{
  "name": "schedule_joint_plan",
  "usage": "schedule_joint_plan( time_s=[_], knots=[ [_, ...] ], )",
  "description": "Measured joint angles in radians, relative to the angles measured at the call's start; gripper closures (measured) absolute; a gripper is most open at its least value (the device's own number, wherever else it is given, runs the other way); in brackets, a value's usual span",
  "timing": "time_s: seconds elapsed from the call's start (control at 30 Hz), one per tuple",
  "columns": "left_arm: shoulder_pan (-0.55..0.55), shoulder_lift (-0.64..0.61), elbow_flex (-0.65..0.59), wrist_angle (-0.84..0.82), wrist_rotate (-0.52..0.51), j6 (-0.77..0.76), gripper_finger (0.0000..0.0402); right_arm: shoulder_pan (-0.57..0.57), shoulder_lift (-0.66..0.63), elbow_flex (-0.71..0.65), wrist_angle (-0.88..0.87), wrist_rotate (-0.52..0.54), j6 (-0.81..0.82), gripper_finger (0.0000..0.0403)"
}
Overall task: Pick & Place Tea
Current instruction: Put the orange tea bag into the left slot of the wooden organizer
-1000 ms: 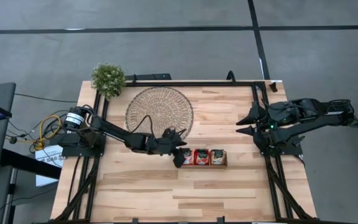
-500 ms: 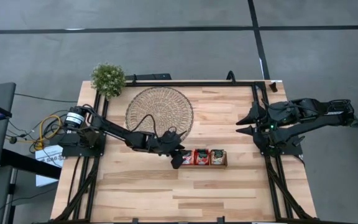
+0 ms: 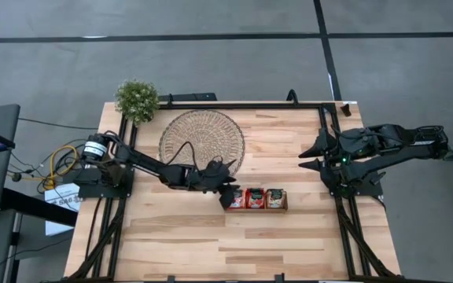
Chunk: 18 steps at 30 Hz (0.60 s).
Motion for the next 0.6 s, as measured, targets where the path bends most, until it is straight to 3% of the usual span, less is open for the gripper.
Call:
schedule_joint_plan(
  time_s=[0.2,0.6],
  knots=[
    [0.011,0.000,0.000,-0.101,0.021,-0.023,0.0253,0.000,0.000,0.000,0.000,0.000,0.000,0.0268],
    [0.011,0.000,0.009,-0.138,0.047,-0.027,0.0253,0.000,0.000,0.000,0.000,0.001,0.000,0.0264]
  ],
)
